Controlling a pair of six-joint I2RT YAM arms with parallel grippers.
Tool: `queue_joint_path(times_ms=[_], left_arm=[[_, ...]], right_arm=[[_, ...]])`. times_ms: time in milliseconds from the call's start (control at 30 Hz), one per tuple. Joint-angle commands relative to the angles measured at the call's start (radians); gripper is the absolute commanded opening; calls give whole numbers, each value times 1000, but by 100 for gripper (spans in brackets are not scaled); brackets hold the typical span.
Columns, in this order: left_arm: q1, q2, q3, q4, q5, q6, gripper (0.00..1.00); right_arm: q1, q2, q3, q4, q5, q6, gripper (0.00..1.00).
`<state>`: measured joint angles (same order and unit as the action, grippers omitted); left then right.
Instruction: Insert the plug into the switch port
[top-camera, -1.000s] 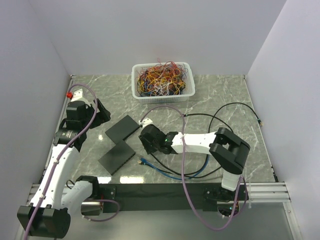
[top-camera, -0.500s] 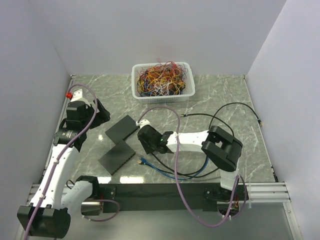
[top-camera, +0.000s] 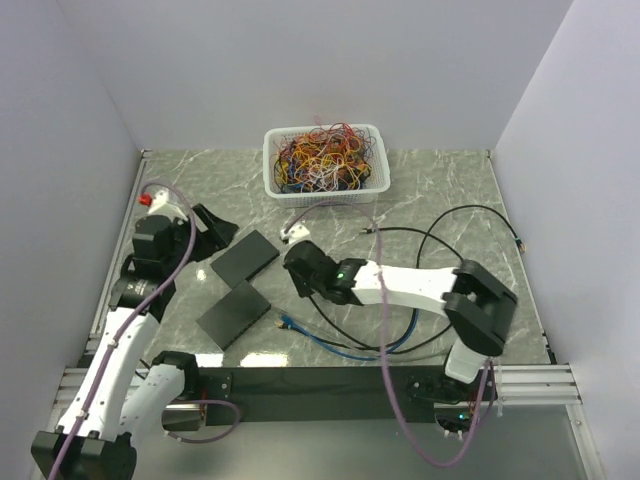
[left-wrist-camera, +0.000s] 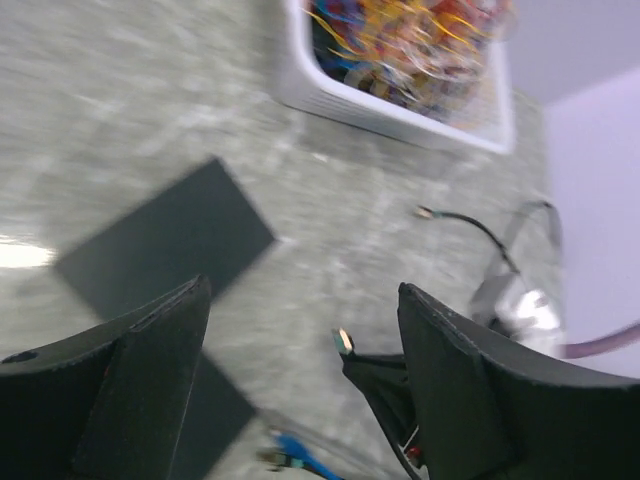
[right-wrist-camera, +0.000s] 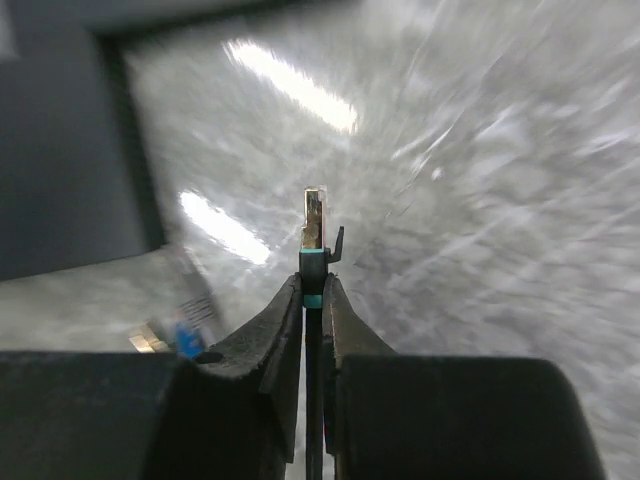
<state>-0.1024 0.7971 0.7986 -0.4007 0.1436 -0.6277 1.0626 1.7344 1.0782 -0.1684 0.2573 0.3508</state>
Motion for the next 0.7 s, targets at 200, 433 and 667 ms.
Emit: queue_joint_path(times_ms=[200,433,667], left_arm=[[-397,86,-117,367,-16,-312,79],[-566,220,-67,462,-140,-363,76],[-619,220,-82,528,-213,-398,70]], right_arm=[[5,-355,-44,96,46,-53,6],[5,-440,-77,125,19,-47,3],[5,-478,-110,130,11,-33,0]])
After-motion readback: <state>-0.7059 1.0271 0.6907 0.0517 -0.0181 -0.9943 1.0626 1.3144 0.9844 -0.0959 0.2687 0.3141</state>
